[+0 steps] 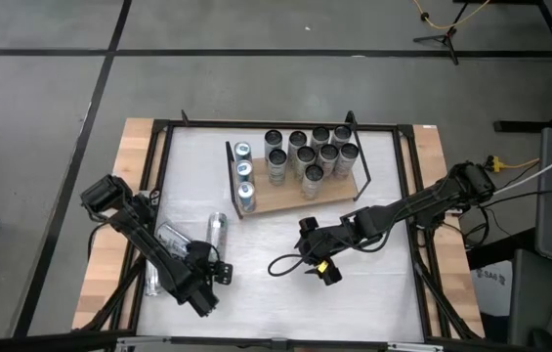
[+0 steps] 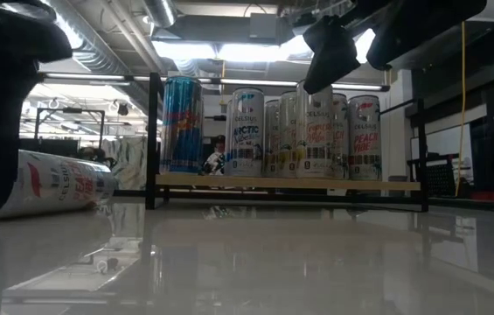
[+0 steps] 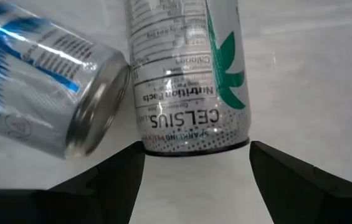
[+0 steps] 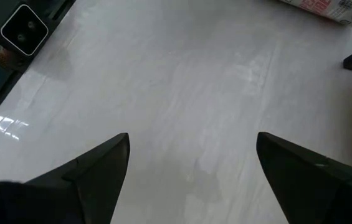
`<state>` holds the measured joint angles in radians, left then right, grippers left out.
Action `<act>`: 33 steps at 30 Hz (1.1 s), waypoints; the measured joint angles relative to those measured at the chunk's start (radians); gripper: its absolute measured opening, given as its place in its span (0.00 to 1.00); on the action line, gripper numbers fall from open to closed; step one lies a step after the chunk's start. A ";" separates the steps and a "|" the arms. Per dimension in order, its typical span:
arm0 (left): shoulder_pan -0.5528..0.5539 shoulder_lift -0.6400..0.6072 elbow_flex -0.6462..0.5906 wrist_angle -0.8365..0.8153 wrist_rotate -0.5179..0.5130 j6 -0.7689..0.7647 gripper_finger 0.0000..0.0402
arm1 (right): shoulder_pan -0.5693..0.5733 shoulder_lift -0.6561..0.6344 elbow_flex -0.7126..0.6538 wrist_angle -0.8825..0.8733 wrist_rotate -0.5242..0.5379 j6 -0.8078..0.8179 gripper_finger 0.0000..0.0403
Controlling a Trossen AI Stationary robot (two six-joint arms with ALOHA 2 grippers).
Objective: Place canned beverage on shelf
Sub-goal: Put the white-pink soda can on the shelf aligned with the other white-pink soda can
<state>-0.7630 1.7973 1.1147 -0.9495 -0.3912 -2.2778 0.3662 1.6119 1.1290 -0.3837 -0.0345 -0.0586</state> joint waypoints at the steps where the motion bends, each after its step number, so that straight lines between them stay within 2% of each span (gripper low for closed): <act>1: 0.003 0.000 0.000 0.000 -0.002 0.001 0.70 | 0.000 0.000 0.000 0.000 0.000 0.000 0.85; 6: 0.017 -0.001 0.000 -0.004 -0.069 0.001 0.70 | 0.000 0.000 0.000 0.000 0.000 0.000 0.85; 19: 0.064 -0.001 0.000 -0.009 -0.071 0.015 0.70 | 0.000 0.000 0.000 0.000 0.000 0.000 0.85; 33: 0.131 -0.001 0.000 -0.008 -0.073 0.168 0.70 | 0.000 0.000 0.000 0.000 0.001 0.000 0.85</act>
<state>-0.6322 1.7962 1.1145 -0.9573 -0.4641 -2.1094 0.3660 1.6119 1.1290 -0.3834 -0.0338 -0.0586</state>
